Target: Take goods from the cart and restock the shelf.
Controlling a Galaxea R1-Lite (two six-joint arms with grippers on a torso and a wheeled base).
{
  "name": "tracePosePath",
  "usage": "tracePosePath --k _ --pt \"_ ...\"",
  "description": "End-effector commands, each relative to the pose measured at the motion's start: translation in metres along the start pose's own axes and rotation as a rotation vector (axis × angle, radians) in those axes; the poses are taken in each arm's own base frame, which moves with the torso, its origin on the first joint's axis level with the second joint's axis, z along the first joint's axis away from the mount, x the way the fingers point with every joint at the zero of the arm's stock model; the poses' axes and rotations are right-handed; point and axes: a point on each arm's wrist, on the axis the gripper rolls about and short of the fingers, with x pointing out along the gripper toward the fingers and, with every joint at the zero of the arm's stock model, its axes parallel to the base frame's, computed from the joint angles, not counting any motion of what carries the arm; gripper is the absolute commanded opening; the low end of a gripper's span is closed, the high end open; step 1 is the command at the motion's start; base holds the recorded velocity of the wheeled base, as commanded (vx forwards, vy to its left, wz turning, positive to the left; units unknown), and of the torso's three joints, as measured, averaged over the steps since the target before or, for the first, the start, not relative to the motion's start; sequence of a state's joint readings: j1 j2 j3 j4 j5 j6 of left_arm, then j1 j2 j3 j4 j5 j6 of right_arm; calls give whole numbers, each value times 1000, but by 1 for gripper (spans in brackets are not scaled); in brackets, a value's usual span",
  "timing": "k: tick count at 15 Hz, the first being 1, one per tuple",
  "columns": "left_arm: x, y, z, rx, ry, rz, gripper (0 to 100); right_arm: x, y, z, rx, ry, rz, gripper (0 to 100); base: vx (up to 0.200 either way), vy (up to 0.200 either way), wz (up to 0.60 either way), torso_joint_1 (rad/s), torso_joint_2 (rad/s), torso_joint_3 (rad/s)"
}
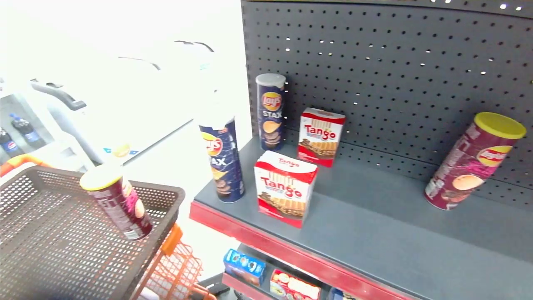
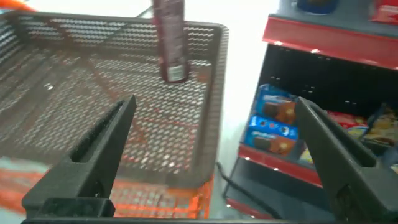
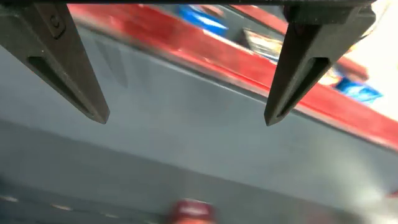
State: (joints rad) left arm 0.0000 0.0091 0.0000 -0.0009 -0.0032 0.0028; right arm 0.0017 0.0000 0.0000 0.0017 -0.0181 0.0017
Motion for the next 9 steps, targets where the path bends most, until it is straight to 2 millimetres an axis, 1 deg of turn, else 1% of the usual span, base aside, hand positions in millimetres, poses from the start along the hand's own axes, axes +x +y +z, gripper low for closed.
tracePosePath --k 1,7,8,9 --pt "0 0 0 0 -1 0 100 0 0 0 0 0 0 100 0 0 0 0 0 0" --pt "0 0 1 2 -5 8 100 0 0 0 0 0 0 100 0 0 0 0 0 0" --pt "-5 0 23 6 -54 7 100 0 0 0 0 0 0 100 0 0 0 0 0 0" --pt "-2 1 46 8 -11 0 100 0 0 0 0 0 0 100 0 0 0 0 0 0"
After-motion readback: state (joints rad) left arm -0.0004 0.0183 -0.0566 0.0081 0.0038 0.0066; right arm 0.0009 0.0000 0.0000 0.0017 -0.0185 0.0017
